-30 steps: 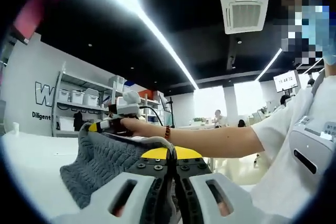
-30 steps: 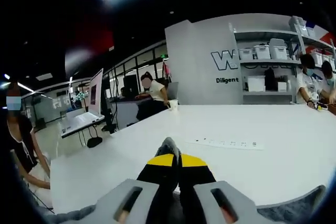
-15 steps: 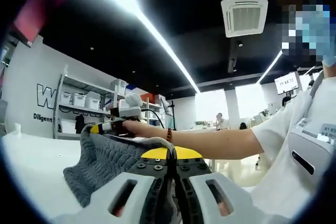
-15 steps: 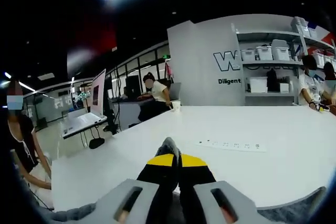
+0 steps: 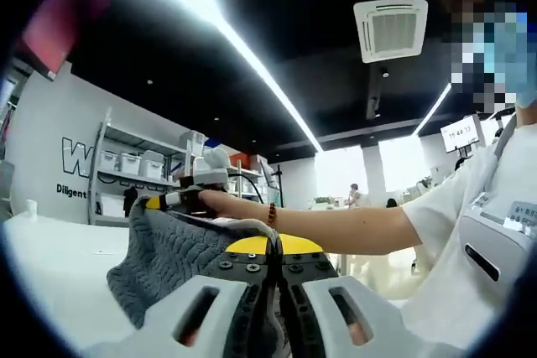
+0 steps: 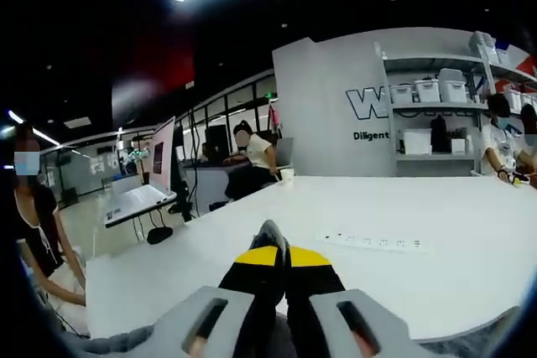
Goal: Open the folded towel by lifting each exposed corner and separating the folded layers until the towel lies flat within the target outline without major curled edges
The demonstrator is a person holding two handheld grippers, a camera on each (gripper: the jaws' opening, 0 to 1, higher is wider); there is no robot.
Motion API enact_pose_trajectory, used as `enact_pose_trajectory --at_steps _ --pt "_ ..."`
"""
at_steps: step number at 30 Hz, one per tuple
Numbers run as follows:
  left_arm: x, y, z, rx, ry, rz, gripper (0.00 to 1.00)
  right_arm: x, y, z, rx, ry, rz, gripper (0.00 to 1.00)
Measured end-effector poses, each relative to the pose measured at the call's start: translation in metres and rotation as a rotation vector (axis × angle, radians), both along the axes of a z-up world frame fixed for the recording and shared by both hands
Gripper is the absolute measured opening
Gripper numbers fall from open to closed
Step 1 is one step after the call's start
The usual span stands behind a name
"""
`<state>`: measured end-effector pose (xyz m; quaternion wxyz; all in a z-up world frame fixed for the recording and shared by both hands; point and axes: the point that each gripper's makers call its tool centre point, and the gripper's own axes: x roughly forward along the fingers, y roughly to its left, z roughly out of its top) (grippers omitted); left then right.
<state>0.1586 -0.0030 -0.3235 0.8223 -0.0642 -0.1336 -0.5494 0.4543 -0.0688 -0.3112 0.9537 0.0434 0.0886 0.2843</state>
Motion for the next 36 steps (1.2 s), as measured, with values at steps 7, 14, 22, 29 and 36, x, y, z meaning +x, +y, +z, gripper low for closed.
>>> enact_pose_trajectory --at_steps 7,14,22,29,36 --pt "-0.001 0.010 0.003 -0.014 -0.007 0.016 0.00 0.010 0.005 0.005 -0.013 -0.012 0.009 0.00" --pt "-0.002 0.016 0.004 -0.017 -0.012 0.031 0.00 0.011 0.011 0.008 -0.015 -0.019 0.017 0.00" --pt "-0.002 0.022 0.006 -0.024 -0.018 0.044 0.00 0.015 0.017 0.016 -0.012 -0.024 0.024 0.00" --pt "-0.001 0.029 0.009 -0.038 -0.020 0.051 0.00 0.018 0.024 0.024 -0.020 -0.036 0.028 0.00" --pt "-0.001 0.036 0.013 -0.041 -0.033 0.076 0.00 0.012 0.030 0.025 -0.038 -0.058 0.032 0.00"
